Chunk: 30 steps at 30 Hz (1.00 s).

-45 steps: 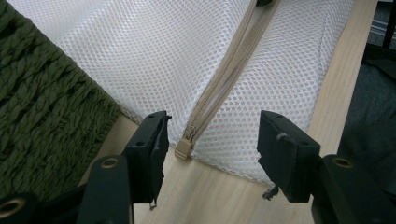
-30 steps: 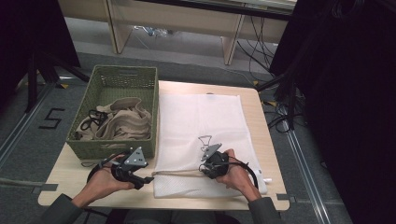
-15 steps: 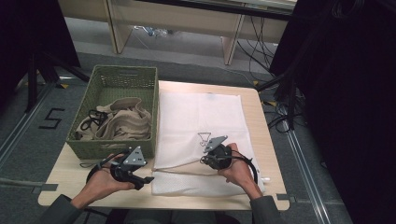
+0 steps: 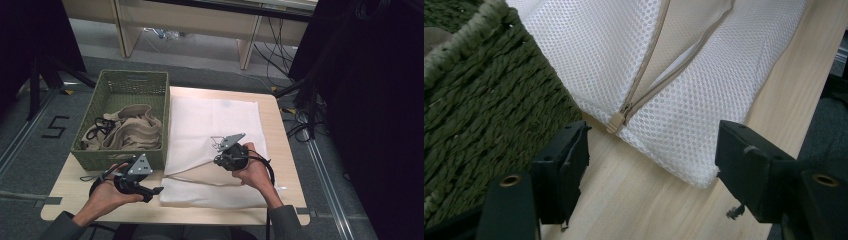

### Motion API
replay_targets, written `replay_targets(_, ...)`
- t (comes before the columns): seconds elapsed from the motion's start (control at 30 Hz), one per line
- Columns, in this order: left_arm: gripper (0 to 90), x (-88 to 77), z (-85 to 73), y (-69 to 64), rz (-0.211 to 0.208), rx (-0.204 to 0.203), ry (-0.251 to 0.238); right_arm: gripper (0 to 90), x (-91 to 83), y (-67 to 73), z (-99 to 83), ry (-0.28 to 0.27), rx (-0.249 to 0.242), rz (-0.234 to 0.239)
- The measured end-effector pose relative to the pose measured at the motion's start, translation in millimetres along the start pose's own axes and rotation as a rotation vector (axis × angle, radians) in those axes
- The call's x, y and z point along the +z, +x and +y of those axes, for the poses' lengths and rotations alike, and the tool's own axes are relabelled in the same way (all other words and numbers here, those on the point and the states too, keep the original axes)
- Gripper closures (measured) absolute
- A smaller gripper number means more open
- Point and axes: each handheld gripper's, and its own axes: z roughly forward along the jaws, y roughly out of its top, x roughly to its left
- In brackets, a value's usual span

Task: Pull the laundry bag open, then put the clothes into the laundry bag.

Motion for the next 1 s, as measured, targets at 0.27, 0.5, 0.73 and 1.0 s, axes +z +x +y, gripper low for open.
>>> replay_targets(0.27, 24.5, -2.2, -4.9, 2.1, 0.013, -0.026, 0.003, 88.0, -1.2, -4.3, -0.4, -0.002, 0.019, 0.023)
replay_targets(0.5, 24.2, -0.3, -5.7, 2.5, 0.021, -0.016, 0.015, 87.9, -2.8, -6.5, -2.1, -0.01, 0.038, 0.04)
replay_targets(0.73, 24.3, -1.7, -5.0, 5.1, 0.029, -0.018, 0.008, 87.9, -3.7, -6.9, -0.7, -0.007, 0.031, 0.037)
replay_targets(1.0, 24.3, -2.9, -4.4, 6.4, 0.03, -0.021, 0.005, 87.9, -4.2, -7.0, 0.2, 0.0, 0.029, 0.036)
